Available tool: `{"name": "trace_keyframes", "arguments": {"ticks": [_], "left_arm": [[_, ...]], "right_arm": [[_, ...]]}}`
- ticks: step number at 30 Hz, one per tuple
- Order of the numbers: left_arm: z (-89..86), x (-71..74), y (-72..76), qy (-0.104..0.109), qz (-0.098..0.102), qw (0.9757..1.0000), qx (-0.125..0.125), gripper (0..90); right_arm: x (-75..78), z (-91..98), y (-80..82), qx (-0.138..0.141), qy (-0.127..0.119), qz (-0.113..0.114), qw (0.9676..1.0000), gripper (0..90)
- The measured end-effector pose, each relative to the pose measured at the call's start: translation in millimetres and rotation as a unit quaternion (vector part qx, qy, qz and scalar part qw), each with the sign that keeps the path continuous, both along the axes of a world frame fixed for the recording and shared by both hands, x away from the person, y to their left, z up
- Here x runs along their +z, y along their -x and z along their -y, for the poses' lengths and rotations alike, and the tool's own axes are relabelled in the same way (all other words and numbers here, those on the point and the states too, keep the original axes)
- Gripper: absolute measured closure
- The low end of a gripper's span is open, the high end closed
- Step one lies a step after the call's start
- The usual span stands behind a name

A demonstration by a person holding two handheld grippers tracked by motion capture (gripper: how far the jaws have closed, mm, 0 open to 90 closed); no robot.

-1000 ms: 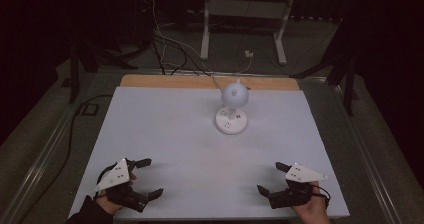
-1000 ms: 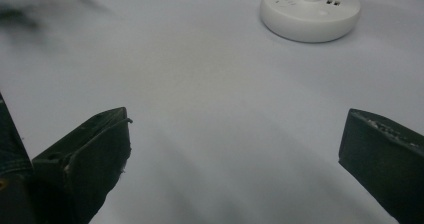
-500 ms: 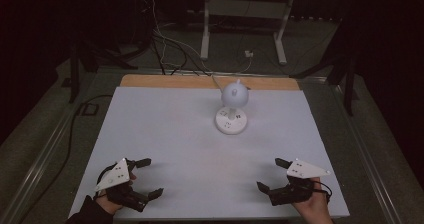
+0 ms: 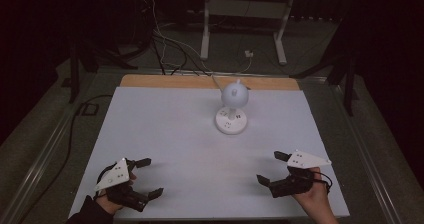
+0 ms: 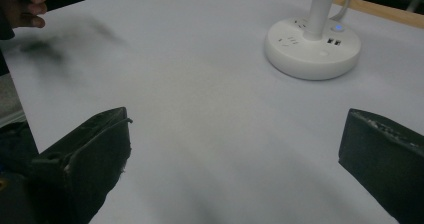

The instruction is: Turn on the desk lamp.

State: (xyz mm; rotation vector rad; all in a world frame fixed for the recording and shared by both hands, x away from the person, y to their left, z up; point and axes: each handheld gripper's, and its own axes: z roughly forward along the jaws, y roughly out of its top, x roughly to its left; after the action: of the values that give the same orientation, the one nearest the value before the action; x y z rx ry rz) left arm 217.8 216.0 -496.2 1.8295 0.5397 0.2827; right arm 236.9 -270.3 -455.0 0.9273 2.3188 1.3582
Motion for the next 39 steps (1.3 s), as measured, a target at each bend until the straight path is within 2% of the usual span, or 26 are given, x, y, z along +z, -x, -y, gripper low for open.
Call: {"name": "trace_keyframes", "arguments": {"ticks": [8, 17, 24, 39], "left_arm": [[-0.1, 0.3, -0.1, 0.0, 0.0, 1.0, -0.001, 0.2], [-0.3, 0.2, -0.2, 0.001, 0.0, 1.0, 0.0, 0.3], [-0.5, 0.7, 0.3, 0.002, -0.001, 1.0, 0.0, 0.3], [-0.6, 0.7, 0.0, 0.003, -0.002, 1.0, 0.0, 0.3]], "right_arm": [[7.0, -2.8, -11.4, 0.011, -0.004, -0.002, 0.9999, 0.0], [15.6, -9.0, -32.7, 0.02, -0.018, 0.0, 0.9996, 0.0], [16.6, -13.6, -43.4, 0.027, -0.024, -0.005, 0.9993, 0.7], [14.4, -22.9, -66.1, 0.031, -0.02, -0.003, 0.9993, 0.7]]}}
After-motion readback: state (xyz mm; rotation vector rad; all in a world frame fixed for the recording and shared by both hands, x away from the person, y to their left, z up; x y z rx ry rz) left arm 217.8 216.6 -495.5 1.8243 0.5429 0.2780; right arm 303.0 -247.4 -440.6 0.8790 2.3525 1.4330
